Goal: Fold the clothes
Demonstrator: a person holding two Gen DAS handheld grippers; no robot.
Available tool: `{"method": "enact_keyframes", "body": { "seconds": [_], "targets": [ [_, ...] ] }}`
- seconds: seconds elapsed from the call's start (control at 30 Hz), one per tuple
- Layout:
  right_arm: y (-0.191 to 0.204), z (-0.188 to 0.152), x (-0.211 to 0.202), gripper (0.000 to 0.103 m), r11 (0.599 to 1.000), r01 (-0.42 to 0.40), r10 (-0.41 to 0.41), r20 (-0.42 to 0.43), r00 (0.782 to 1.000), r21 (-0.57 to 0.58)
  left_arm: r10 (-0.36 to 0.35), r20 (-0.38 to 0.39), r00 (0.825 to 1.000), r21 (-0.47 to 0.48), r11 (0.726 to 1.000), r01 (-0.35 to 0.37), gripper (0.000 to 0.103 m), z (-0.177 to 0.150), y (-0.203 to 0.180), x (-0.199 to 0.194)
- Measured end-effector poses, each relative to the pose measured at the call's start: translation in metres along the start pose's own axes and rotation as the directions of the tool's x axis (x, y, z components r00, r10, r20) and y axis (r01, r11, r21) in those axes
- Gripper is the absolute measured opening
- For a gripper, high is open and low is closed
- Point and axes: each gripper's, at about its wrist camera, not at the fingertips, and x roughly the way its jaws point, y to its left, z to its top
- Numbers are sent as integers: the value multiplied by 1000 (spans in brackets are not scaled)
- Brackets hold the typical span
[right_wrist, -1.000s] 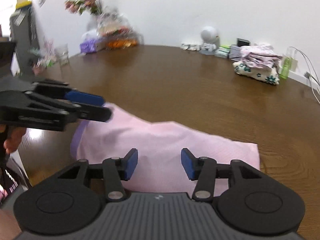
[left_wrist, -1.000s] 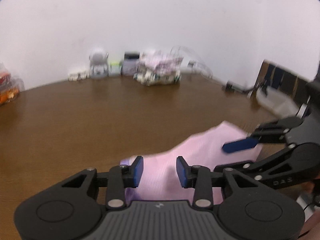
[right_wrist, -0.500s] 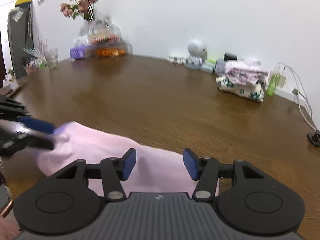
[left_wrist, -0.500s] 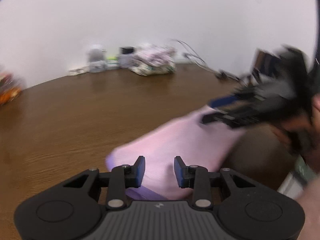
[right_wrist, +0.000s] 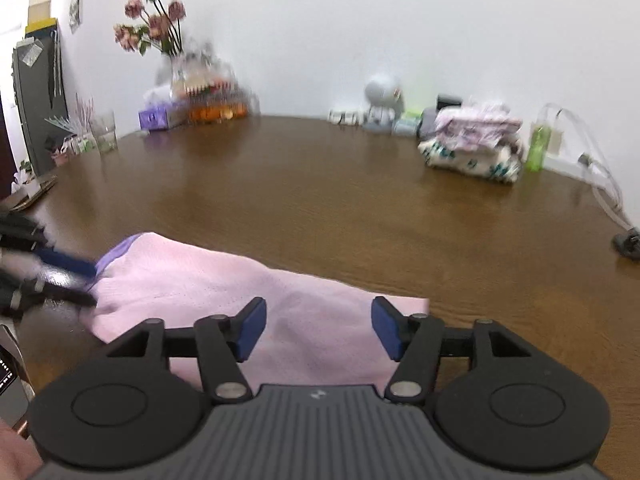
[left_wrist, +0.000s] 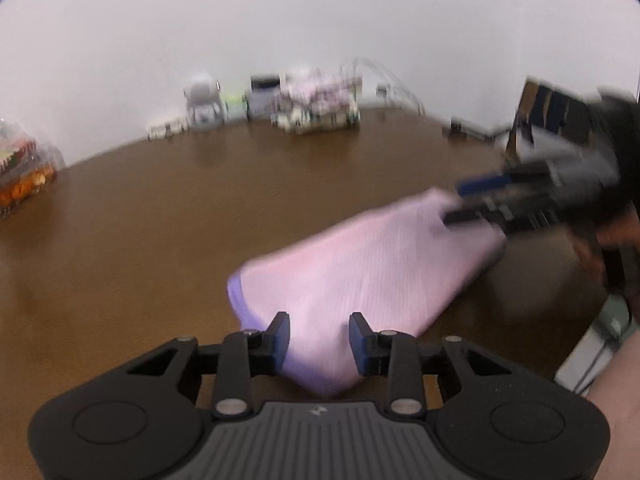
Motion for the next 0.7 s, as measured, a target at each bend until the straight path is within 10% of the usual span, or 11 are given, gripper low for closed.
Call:
{"method": "enact_keyframes", "body": {
  "seconds": [0.3,0.7],
  "targets": [
    [0,-22,-6,65,1000,6,-7,-58,998,-12,22,-94,995,-28,999,-25,31,3,6,53],
    [-27,-17,-22,73,989,19,-16,-21,1000,146,28,-28,999,-26,999,-29,38,13,8,35]
  ]
}}
